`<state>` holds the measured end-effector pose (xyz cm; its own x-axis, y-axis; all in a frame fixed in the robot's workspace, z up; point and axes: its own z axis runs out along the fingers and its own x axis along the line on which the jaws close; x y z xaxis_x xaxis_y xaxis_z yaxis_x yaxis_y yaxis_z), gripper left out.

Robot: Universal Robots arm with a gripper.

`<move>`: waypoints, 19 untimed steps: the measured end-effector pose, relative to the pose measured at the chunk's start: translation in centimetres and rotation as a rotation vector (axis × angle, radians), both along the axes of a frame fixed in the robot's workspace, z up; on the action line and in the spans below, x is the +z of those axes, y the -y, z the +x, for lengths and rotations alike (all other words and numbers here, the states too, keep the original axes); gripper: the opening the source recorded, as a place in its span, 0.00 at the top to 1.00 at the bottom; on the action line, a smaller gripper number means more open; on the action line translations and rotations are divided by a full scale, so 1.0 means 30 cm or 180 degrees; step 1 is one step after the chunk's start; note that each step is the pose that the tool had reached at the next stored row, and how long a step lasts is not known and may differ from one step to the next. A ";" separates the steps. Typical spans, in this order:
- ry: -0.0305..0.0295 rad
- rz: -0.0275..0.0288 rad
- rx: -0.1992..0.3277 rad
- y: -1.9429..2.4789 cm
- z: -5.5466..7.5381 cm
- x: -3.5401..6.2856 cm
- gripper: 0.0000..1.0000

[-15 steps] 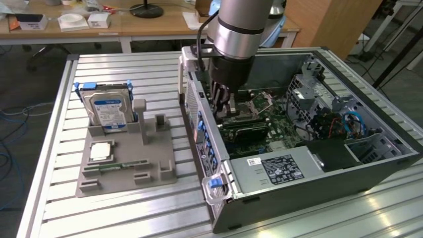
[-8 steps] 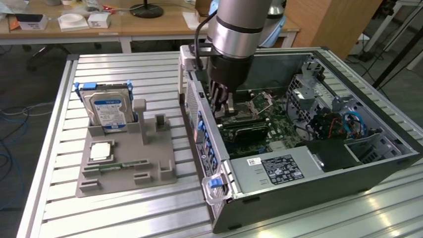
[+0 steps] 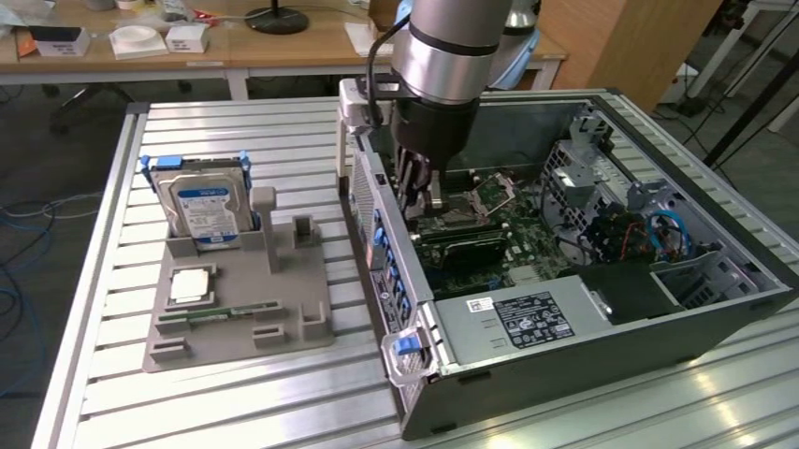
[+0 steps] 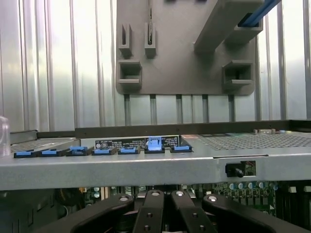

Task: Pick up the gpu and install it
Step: 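Press down on the gpu until it lock into place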

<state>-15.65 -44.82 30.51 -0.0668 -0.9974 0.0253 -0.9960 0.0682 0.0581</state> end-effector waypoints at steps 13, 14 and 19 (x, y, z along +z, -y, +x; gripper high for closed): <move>0.0105 0.0002 -0.0022 0.001 0.027 -0.035 0.89; 0.0107 0.0002 -0.0022 0.001 0.042 -0.039 0.89; 0.0110 0.0002 -0.0022 0.001 0.118 -0.067 0.89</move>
